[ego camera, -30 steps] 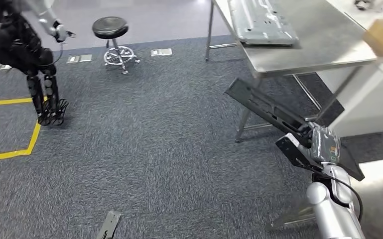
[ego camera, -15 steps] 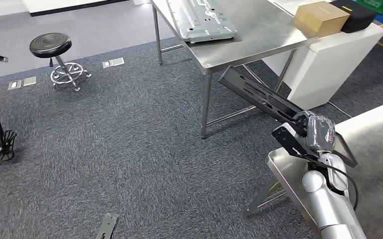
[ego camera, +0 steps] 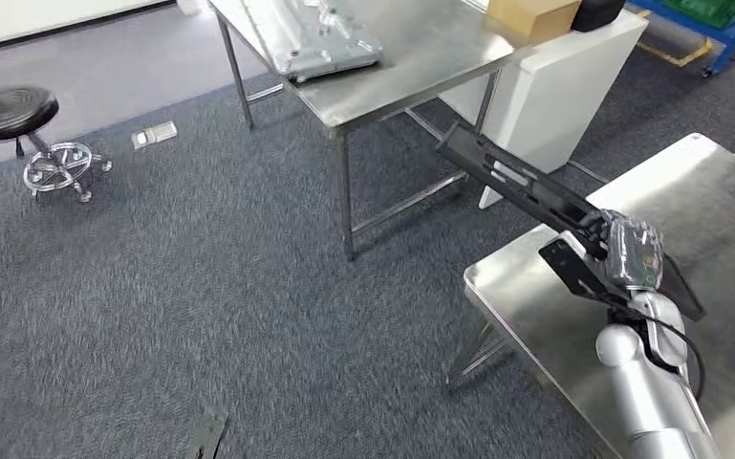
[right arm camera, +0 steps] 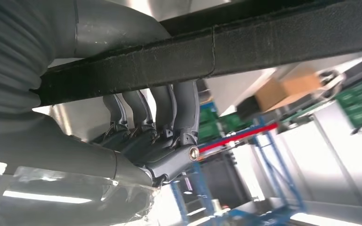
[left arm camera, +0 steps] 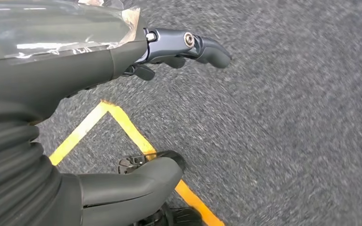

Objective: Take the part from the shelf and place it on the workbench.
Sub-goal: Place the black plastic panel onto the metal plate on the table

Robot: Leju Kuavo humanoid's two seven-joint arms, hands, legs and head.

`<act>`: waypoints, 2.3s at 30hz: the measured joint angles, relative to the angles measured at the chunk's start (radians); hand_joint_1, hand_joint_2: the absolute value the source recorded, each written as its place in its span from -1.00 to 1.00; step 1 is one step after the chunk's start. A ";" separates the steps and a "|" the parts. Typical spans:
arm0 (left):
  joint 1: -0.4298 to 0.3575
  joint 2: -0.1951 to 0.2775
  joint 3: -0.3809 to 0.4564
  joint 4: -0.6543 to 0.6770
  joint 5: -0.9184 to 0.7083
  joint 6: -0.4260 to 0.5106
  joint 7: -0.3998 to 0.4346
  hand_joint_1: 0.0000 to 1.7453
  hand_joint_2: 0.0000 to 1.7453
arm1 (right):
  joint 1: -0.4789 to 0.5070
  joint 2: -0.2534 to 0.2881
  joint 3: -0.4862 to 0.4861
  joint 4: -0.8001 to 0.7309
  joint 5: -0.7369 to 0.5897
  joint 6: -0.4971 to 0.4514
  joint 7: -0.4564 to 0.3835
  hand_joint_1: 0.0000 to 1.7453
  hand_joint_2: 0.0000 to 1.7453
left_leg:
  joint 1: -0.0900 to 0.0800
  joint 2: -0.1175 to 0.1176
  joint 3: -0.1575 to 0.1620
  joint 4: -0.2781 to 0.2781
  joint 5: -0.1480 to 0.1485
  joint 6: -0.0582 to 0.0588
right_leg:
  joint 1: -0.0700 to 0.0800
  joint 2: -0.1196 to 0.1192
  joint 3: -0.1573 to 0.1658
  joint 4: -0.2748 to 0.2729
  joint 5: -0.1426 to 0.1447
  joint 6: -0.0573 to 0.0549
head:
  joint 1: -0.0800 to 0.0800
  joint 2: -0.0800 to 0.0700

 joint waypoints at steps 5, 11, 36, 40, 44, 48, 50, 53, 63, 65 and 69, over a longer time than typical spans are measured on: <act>-0.002 -0.001 0.017 -0.003 0.042 -0.044 -0.045 -1.00 1.00 | -0.006 -0.012 -0.005 0.002 -0.001 -0.005 0.000 0.90 1.00 | 0.015 -0.049 -0.038 0.101 -0.073 -0.022 | -0.009 0.065 0.003 0.003 -0.003 -0.044 | -0.012 0.000; 0.005 -0.001 0.050 -0.003 0.080 -0.088 -0.101 -1.00 1.00 | 0.010 -0.009 -0.020 0.001 0.023 -0.013 0.007 0.90 1.00 | 0.009 -0.118 -0.151 0.232 -0.057 0.007 | 0.010 0.150 0.009 0.003 -0.005 -0.056 | -0.017 0.000; 0.014 -0.007 0.114 -0.005 0.123 -0.129 -0.183 -1.00 1.00 | 0.017 -0.011 -0.098 -0.008 0.075 -0.020 0.006 0.90 1.00 | 0.013 -0.075 -0.082 0.159 -0.091 -0.022 | -0.012 0.076 -0.006 0.019 -0.010 -0.041 | -0.014 0.000; 0.018 -0.008 0.118 -0.005 0.121 -0.123 -0.183 -1.00 1.00 | 0.027 -0.004 -0.101 -0.008 0.082 -0.020 0.005 0.90 1.00 | 0.011 -0.102 -0.189 0.326 -0.124 -0.010 | 0.003 0.131 -0.004 0.019 -0.010 -0.049 | -0.018 0.000; 0.017 -0.003 0.118 -0.005 0.120 -0.115 -0.186 -1.00 1.00 | 0.034 -0.003 -0.113 -0.008 0.078 -0.020 -0.003 0.90 1.00 | -0.002 -0.171 -0.088 0.081 0.017 0.046 | 0.013 0.186 0.001 0.018 -0.009 -0.048 | -0.016 0.000; 0.013 -0.002 0.119 -0.006 0.120 -0.110 -0.193 -1.00 1.00 | 0.041 -0.002 -0.126 -0.006 0.074 -0.021 -0.021 0.90 1.00 | -0.009 -0.150 -0.054 0.023 0.031 0.064 | 0.012 0.214 -0.008 0.013 -0.002 -0.035 | -0.020 0.000; 0.011 -0.004 0.119 -0.006 0.121 -0.110 -0.196 -1.00 1.00 | 0.037 -0.004 -0.130 -0.004 0.074 -0.021 -0.031 0.90 1.00 | -0.005 -0.122 -0.034 -0.008 0.046 0.063 | 0.018 0.158 -0.035 0.059 -0.026 -0.034 | -0.018 0.000; 0.016 -0.006 0.122 -0.006 0.122 -0.105 -0.204 -1.00 1.00 | 0.029 -0.002 -0.132 0.002 0.070 -0.021 -0.042 0.90 1.00 | -0.003 -0.087 -0.030 -0.019 0.050 0.059 | 0.008 0.090 -0.136 0.254 -0.103 -0.030 | -0.011 0.000; 0.016 -0.003 0.129 -0.010 0.112 -0.080 -0.221 -1.00 1.00 | 0.024 0.018 -0.154 0.031 0.144 -0.021 -0.051 0.90 1.00 | 0.011 -0.046 -0.047 0.036 0.012 -0.005 | -0.026 0.061 -0.006 0.042 -0.025 -0.004 | -0.014 0.000; 0.016 -0.003 0.129 -0.010 0.110 -0.076 -0.221 -1.00 1.00 | 0.021 0.022 -0.155 0.034 0.146 -0.021 -0.053 0.90 1.00 | 0.018 -0.062 -0.068 0.081 -0.021 -0.015 | -0.026 0.067 -0.009 0.043 -0.022 -0.021 | -0.019 0.000; 0.019 -0.003 0.129 -0.010 0.110 -0.075 -0.221 -1.00 1.00 | 0.016 0.031 -0.155 0.041 0.146 -0.021 -0.053 0.90 1.00 | 0.019 -0.094 -0.187 0.323 -0.134 -0.018 | -0.015 0.077 -0.016 0.043 -0.018 -0.035 | -0.026 0.000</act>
